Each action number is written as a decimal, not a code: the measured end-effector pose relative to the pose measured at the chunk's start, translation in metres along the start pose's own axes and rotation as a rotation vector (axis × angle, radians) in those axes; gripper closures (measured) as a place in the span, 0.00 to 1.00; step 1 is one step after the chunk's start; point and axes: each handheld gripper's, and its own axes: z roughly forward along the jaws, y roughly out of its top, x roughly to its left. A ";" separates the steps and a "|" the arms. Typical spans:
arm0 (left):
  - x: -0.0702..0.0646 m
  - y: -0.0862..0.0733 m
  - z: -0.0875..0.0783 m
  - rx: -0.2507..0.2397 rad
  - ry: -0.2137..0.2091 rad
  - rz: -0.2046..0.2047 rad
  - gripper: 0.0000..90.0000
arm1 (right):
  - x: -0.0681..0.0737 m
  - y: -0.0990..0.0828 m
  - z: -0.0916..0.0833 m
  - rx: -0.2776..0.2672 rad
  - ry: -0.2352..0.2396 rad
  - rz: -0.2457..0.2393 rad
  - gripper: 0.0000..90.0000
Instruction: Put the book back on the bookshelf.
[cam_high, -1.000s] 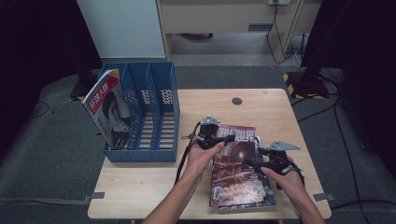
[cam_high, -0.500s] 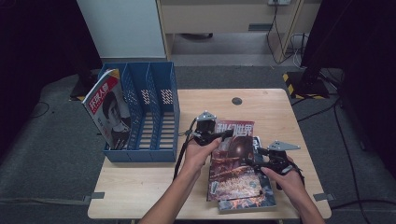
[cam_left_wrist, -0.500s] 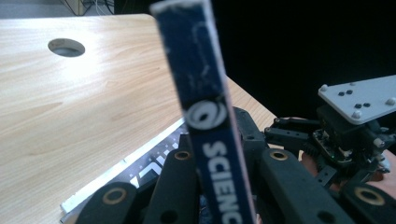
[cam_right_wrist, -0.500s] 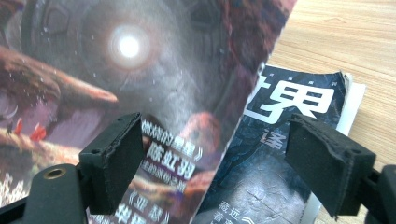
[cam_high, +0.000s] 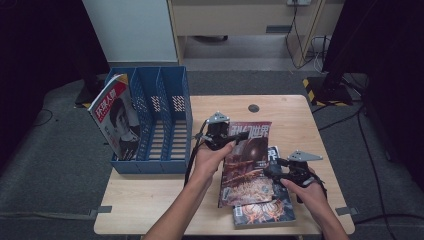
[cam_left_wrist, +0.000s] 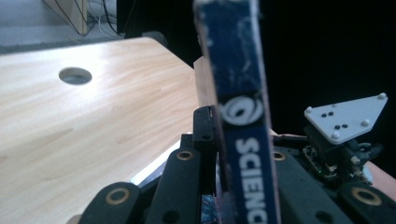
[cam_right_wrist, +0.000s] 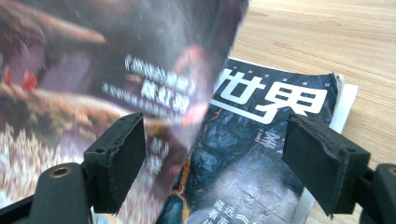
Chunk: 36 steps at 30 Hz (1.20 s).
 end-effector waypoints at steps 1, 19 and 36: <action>-0.001 0.002 -0.002 -0.005 0.001 0.007 0.91 | 0.000 0.000 0.000 0.001 -0.001 0.002 0.24; -0.004 0.034 -0.029 -0.091 0.047 0.051 0.92 | -0.003 -0.001 0.000 0.014 -0.020 0.007 0.24; 0.005 0.058 -0.047 -0.159 0.045 0.041 0.93 | -0.006 -0.002 -0.002 0.013 -0.041 0.018 0.25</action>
